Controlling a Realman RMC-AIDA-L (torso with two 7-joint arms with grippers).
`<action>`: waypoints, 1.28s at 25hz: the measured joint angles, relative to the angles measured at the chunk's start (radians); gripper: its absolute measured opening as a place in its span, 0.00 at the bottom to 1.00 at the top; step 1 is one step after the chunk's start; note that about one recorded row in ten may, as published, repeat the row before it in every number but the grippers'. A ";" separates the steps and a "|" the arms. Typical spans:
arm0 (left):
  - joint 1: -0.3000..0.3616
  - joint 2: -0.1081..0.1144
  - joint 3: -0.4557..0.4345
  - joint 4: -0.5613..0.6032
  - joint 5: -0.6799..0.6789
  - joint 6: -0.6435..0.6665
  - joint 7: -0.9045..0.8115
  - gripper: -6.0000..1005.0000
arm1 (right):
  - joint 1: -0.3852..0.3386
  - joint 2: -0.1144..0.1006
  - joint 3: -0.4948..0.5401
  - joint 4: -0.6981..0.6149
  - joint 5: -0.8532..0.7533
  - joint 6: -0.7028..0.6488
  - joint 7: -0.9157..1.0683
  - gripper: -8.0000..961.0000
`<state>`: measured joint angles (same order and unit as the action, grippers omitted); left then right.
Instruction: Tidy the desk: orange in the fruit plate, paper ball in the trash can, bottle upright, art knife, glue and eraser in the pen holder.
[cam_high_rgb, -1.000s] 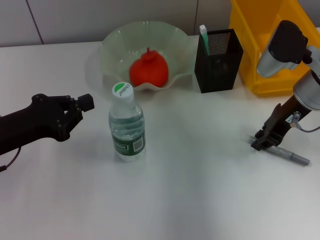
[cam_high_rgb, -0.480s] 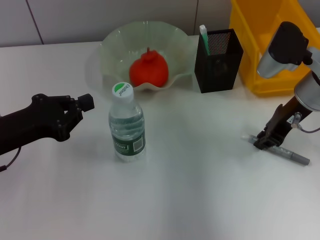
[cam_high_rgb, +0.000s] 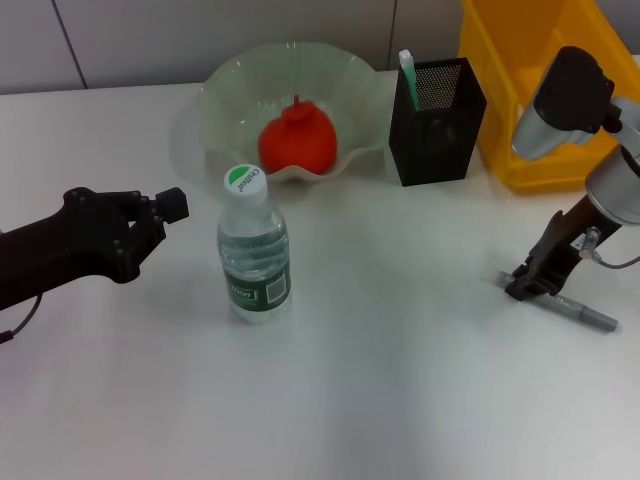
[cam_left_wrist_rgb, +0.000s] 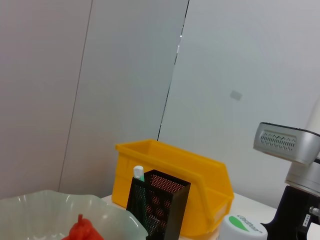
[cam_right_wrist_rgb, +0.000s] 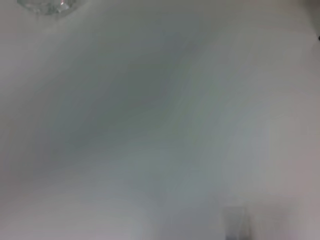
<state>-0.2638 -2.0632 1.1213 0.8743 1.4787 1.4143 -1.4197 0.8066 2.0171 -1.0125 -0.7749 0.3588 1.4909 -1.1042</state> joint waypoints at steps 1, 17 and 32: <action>0.000 0.000 0.000 0.000 0.000 0.000 0.000 0.08 | -0.001 0.002 0.000 -0.004 0.000 0.000 0.000 0.18; 0.004 0.000 -0.001 0.000 -0.007 0.007 0.002 0.09 | -0.030 0.032 0.086 -0.213 0.093 0.011 0.004 0.16; 0.006 0.001 -0.006 0.005 -0.008 0.017 0.002 0.09 | -0.042 0.025 0.174 -0.386 0.333 -0.052 -0.009 0.16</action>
<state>-0.2577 -2.0618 1.1151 0.8793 1.4709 1.4315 -1.4173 0.7650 2.0425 -0.8380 -1.1608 0.6918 1.4391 -1.1129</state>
